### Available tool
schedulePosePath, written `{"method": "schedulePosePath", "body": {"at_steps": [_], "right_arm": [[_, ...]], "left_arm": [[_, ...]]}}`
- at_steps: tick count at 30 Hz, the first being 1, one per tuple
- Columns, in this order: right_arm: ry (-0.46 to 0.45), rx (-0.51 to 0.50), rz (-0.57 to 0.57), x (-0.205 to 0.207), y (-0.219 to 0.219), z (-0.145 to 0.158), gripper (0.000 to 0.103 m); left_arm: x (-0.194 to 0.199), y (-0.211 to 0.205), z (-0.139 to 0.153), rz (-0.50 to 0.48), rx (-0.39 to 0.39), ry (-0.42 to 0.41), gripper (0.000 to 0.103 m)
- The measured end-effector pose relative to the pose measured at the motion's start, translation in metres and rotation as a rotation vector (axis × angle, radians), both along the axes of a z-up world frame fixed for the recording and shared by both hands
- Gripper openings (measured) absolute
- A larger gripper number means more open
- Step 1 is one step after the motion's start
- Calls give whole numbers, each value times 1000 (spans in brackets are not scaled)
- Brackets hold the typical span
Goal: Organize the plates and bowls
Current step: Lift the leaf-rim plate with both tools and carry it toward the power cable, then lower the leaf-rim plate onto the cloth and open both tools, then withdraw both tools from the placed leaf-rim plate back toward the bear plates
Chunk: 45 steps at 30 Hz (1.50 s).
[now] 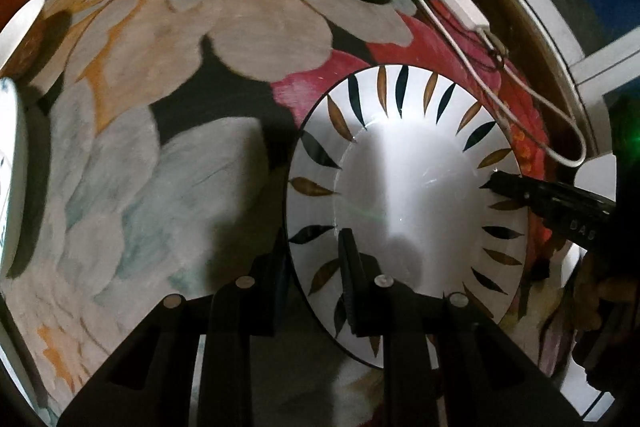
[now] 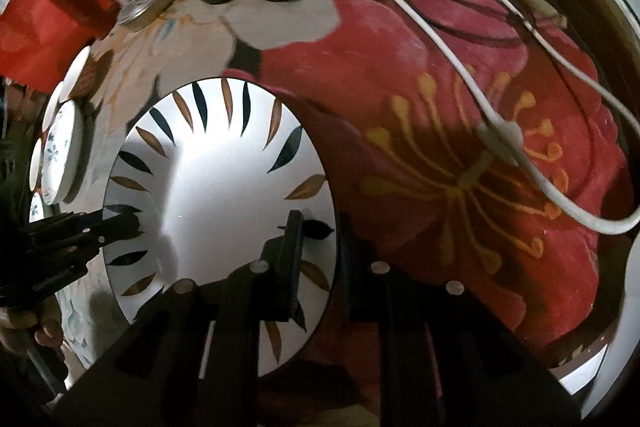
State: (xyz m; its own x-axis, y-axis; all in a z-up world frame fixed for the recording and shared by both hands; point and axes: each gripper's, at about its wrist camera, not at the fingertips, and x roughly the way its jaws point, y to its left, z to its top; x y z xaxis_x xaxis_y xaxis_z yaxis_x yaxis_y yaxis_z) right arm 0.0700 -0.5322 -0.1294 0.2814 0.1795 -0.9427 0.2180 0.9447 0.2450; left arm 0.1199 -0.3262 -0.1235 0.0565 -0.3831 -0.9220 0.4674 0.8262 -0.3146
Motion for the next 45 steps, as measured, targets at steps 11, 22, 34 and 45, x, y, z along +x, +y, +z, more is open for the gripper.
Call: {"method": "schedulePosePath", "body": {"at_steps": [11,22,34,45], "right_arm": [[31,-10,-36,-11,-7,-23,19],[28,-116,-70,-15,12,-8,38],[-59,-211,-83,-43,60,49,103],[-40,-223,-65,-59,97,70,103]], "left_arm": [[-2,-13,-14,-44,66,-49,22],[-5,16,5,28,11,-55,89],[-29,55,44,85,-28,-92,102],[-40,94,62,108,-44,-101,102]]}}
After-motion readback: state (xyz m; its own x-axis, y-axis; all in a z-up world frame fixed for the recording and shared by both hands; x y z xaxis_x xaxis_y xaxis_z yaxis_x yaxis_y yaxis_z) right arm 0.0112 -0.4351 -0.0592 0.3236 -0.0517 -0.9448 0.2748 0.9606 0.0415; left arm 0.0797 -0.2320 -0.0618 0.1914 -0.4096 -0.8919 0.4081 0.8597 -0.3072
